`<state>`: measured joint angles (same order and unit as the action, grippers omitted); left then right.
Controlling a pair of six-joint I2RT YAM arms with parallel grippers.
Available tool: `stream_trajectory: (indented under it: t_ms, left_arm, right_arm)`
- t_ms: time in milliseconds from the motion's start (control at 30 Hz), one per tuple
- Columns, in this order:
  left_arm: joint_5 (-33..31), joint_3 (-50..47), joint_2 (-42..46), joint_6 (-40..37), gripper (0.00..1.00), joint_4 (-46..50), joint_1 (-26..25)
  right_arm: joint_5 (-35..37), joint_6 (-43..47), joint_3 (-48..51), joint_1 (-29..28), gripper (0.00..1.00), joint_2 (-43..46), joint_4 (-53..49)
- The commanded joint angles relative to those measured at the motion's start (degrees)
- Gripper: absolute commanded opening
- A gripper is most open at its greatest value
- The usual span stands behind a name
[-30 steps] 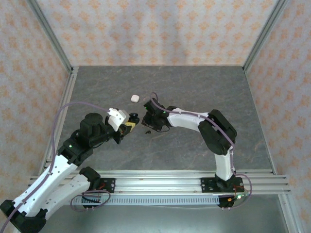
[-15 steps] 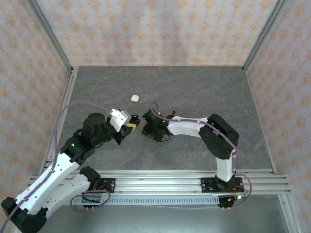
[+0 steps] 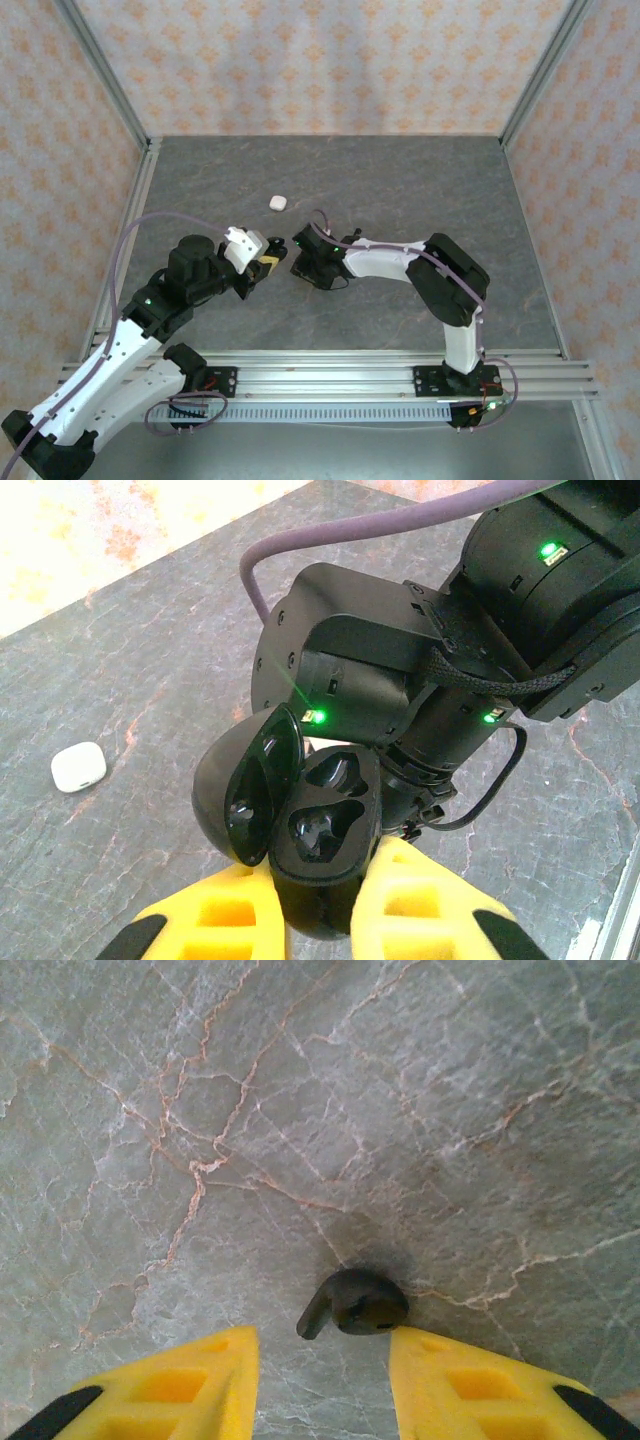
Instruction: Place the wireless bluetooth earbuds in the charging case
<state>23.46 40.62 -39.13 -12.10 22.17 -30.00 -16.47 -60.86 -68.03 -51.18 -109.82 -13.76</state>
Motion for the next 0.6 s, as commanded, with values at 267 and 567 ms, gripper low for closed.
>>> stream_trajectory:
  t_ms: [267, 567]
  left_arm:
    - [-1.7, -0.7, 1.2, -2.5, 0.00, 0.1, 0.0]
    - [-2.0, -0.6, 1.2, -3.5, 0.00, 0.6, 0.0]
  right_arm:
    - [7.1, 7.7, -9.1, 1.6, 0.30, -4.8, -10.1]
    - [6.3, 12.2, -14.3, 2.2, 0.29, -6.9, -14.1]
